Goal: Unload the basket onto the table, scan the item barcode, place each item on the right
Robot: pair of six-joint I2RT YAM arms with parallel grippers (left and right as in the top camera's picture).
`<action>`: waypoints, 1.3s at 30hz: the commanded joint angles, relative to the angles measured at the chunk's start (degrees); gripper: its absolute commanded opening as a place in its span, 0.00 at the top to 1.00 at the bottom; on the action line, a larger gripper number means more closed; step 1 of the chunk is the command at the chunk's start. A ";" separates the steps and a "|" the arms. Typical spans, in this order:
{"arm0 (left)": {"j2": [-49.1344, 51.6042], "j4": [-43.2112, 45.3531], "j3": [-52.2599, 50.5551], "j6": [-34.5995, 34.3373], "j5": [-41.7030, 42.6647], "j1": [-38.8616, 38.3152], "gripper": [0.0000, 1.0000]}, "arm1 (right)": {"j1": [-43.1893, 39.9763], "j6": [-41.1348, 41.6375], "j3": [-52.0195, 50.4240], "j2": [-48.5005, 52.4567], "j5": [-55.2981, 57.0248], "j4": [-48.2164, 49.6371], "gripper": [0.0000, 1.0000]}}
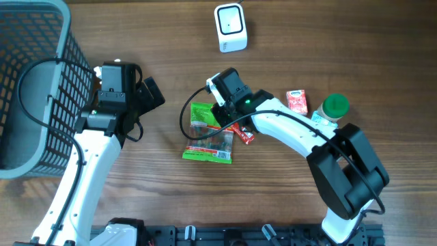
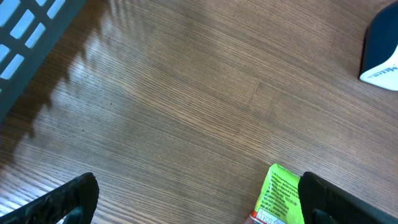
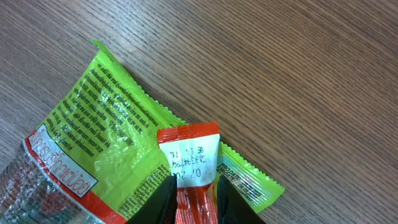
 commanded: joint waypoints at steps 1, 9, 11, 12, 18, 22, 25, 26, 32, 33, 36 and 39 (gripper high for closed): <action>0.04 0.02 0.44 0.09 -0.52 0.37 0.00 | -0.07 -0.28 0.46 -1.33 -0.90 0.35 0.76; 0.04 0.02 0.44 0.09 -0.52 0.37 0.00 | -1.81 -0.13 -0.09 1.92 -6.88 0.81 0.83; 0.04 0.04 0.44 0.09 -0.52 0.37 0.00 | -1.86 -0.22 -0.09 1.92 -6.86 0.90 0.72; 0.04 0.04 0.44 0.09 -0.52 0.37 0.00 | -1.86 -0.26 -0.09 1.92 -6.88 0.83 0.70; 0.04 0.04 0.44 0.09 -0.52 0.37 0.00 | -5.11 -0.22 -0.09 1.95 -15.32 0.94 0.69; 0.04 0.04 0.44 0.09 -0.52 0.37 0.00 | -9.35 -0.33 -0.11 1.95 -22.51 -0.44 0.69; 0.04 0.04 0.44 0.09 -0.52 0.37 0.00 | -9.84 -0.68 -0.48 1.95 -22.53 -0.79 0.70; 0.04 0.04 0.44 0.09 -0.52 0.37 0.00 | -9.84 -1.66 -1.11 1.95 -22.77 -0.57 0.73; 0.04 0.04 0.44 0.09 -0.52 0.37 0.00 | -9.84 -1.79 -2.95 1.99 -24.46 1.16 0.75; 0.04 0.02 0.44 0.09 -0.52 0.37 0.00 | -9.84 -1.77 -2.95 2.05 -24.46 1.16 0.75; 0.04 0.04 0.44 0.09 -0.52 0.37 0.00 | -9.84 -1.60 -2.95 2.29 -24.46 1.22 0.76; 0.04 0.04 0.44 0.11 -0.52 0.37 0.00 | -9.84 -1.55 -2.95 2.38 -24.46 0.87 0.76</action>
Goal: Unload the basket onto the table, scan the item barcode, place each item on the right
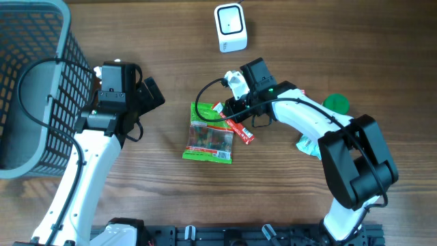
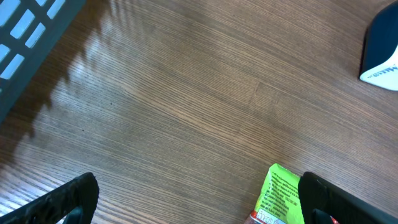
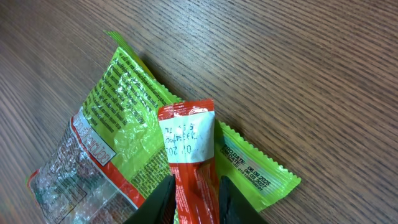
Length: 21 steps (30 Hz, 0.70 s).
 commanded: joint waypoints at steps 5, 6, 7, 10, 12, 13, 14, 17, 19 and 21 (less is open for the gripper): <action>0.04 0.04 0.44 0.09 -0.55 0.37 0.00 | 0.24 2.47 -0.55 3.80 -2.54 1.44 0.80; 0.04 0.04 0.44 0.09 -0.55 0.37 0.00 | 0.37 2.91 -0.55 4.57 -4.00 1.57 0.82; 0.04 0.04 0.44 0.09 -0.55 0.37 0.00 | 0.55 4.50 -0.55 4.81 -4.59 1.36 0.83; 0.04 0.04 0.44 0.09 -0.55 0.37 0.00 | 1.14 6.36 0.17 3.06 -6.29 -1.79 0.83; 0.04 0.02 0.44 0.09 -0.55 0.37 0.00 | 1.36 9.40 0.24 1.03 -9.44 -2.03 0.82; 0.04 0.04 0.44 0.09 -0.55 0.37 0.00 | 1.62 11.58 0.26 0.20 -11.67 -1.75 0.82; 0.04 0.02 0.44 0.09 -0.55 0.37 0.00 | 1.84 13.42 0.26 -0.50 -13.11 -1.64 0.82; 0.04 0.02 0.44 0.09 -0.55 0.37 0.00 | 2.36 15.65 0.24 -0.79 -12.57 -1.20 0.83; 0.04 0.04 0.44 0.09 -0.55 0.37 0.00 | 2.62 15.37 0.24 -0.79 -8.46 -1.22 0.86; 0.04 0.04 0.44 0.09 -0.55 0.37 0.00 | 3.10 15.37 0.22 -0.76 -4.81 -1.55 0.80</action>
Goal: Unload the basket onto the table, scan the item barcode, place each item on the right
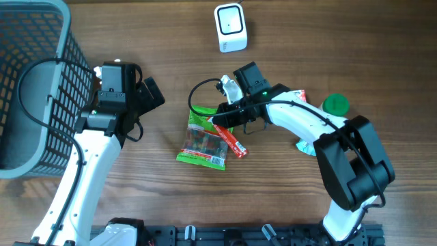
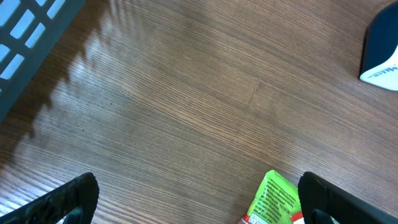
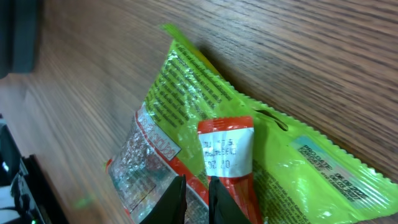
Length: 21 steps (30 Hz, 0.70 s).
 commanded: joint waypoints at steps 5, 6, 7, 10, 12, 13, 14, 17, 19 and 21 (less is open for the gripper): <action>0.04 0.04 0.44 0.09 -0.52 0.37 0.00 | 1.05 -0.20 0.22 -1.05 12.68 -0.48 0.65; 0.04 0.02 0.44 0.09 -0.52 0.37 0.00 | 1.05 -0.17 0.15 -1.03 12.35 -0.66 0.65; 0.04 0.02 0.44 0.09 -0.52 0.37 0.00 | 1.14 -0.15 -0.13 -0.94 11.45 -0.59 0.65; 0.04 0.04 0.44 0.09 -0.52 0.37 0.00 | 1.70 0.00 -0.74 0.52 7.13 -0.66 0.66; 0.04 0.04 0.44 0.09 -0.52 0.37 0.00 | 2.54 0.39 -0.94 1.46 6.75 -0.55 0.67; 0.04 0.04 0.44 0.09 -0.52 0.37 0.00 | 3.19 0.42 -0.94 1.88 6.73 -0.48 0.71; 0.04 0.04 0.44 0.09 -0.52 0.37 0.00 | 3.69 0.39 -0.96 2.32 6.84 -0.39 0.75; 0.04 0.04 0.44 0.09 -0.52 0.37 0.00 | 4.31 0.42 -0.96 2.71 7.61 -0.07 0.77; 0.04 0.04 0.44 0.09 -0.52 0.37 0.00 | 4.31 0.50 -0.96 2.71 7.58 -0.07 0.79; 0.04 0.02 0.44 0.09 -0.52 0.37 0.00 | 4.31 1.53 -0.98 2.71 7.56 -0.09 0.82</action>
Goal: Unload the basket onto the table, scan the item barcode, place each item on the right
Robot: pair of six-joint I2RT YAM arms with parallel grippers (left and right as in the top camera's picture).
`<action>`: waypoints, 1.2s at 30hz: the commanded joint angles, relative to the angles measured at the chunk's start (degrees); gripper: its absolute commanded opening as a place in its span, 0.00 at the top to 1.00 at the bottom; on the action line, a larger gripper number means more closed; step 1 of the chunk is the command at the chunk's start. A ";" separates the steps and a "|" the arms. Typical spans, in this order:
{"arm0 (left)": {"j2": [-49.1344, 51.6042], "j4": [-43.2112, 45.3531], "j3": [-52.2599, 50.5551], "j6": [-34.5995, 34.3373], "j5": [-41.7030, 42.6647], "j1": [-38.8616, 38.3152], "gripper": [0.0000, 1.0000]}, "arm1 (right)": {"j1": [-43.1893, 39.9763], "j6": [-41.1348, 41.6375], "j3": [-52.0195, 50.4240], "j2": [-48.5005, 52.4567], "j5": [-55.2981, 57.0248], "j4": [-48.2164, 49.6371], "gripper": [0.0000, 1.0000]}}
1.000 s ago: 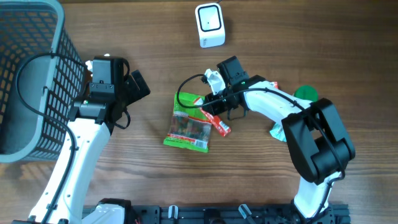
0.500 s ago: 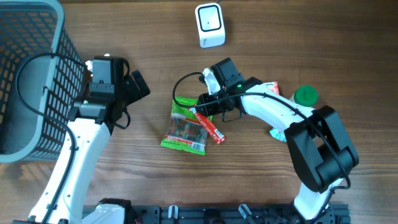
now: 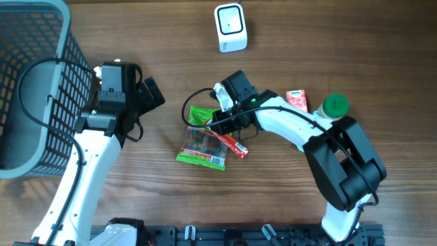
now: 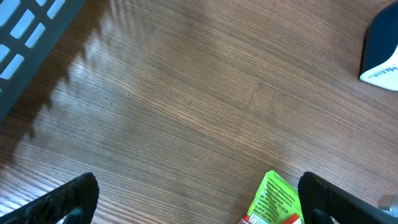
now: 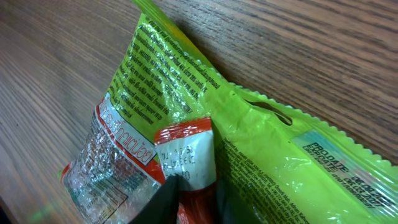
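Note:
A slim red wrapper with a white printed end (image 5: 186,158) lies over a green snack bag (image 5: 249,155); my right gripper (image 5: 194,196) is shut on the red wrapper. Overhead, the red wrapper (image 3: 231,143) crosses the green bag (image 3: 202,139) in the table's middle, under my right gripper (image 3: 220,128). The white barcode scanner (image 3: 230,26) stands at the far edge. My left gripper (image 4: 199,202) is open over bare wood, with the green bag's corner (image 4: 277,199) by its right finger.
A grey mesh basket (image 3: 31,82) fills the far left. A small red carton (image 3: 296,100) and a green-capped bottle (image 3: 334,106) sit right of the right arm. The scanner's corner (image 4: 380,53) shows at the left wrist view's right edge.
My right gripper, still shut on the red wrapper, has shifted slightly left and lower over the green bag. The bag stays where it was. The left arm has not moved.
My right gripper was shut on the red wrapper atop the green bag throughout. It swung right and up, then came back down left, and the green bag was shifted slightly left and turned. The left gripper stayed open and still.

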 commanded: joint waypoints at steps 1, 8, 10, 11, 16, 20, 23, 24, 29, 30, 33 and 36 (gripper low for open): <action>0.04 0.00 0.44 0.09 -0.55 0.37 0.00 | 0.15 0.81 -0.79 1.14 -0.83 0.07 0.81; 0.04 0.00 0.44 0.09 -0.55 0.37 0.00 | 0.24 0.55 -1.16 1.14 -0.39 0.11 0.96; 0.04 0.02 0.44 0.09 -0.55 0.37 0.00 | 0.07 -2.60 -1.03 0.22 -0.59 -0.09 0.96; 0.04 0.02 0.44 0.09 -0.55 0.37 0.00 | 0.00 -4.09 -0.72 -1.22 0.85 -0.35 0.96; 0.04 0.00 0.44 0.09 -0.55 0.37 0.00 | 1.25 -3.72 -0.07 -10.78 14.75 -0.17 0.96; 0.04 0.02 0.44 0.09 -0.55 0.37 0.00 | 6.67 -0.68 -0.07 -14.01 33.59 -0.20 0.96; 0.04 0.02 0.44 0.09 -0.55 0.37 0.00 | 12.87 5.35 -0.09 -13.07 50.03 -0.15 0.96; 0.04 0.02 0.44 0.09 -0.55 0.37 0.00 | 15.02 6.75 -0.09 -12.55 55.87 -0.17 0.96; 0.04 0.02 0.44 0.11 -0.55 0.37 0.00 | 26.43 -0.68 -0.09 -3.39 81.99 3.39 0.96; 0.04 0.02 0.44 0.09 -0.55 0.37 0.00 | 27.69 -4.46 -0.09 -0.96 83.60 5.68 0.96; 0.04 0.02 0.44 0.09 -0.55 0.37 0.00 | 29.46 -12.39 -0.09 4.96 90.71 13.09 0.96; 0.04 0.00 0.44 0.09 -0.55 0.37 0.00 | 29.62 -15.80 -0.09 7.19 90.60 16.50 0.96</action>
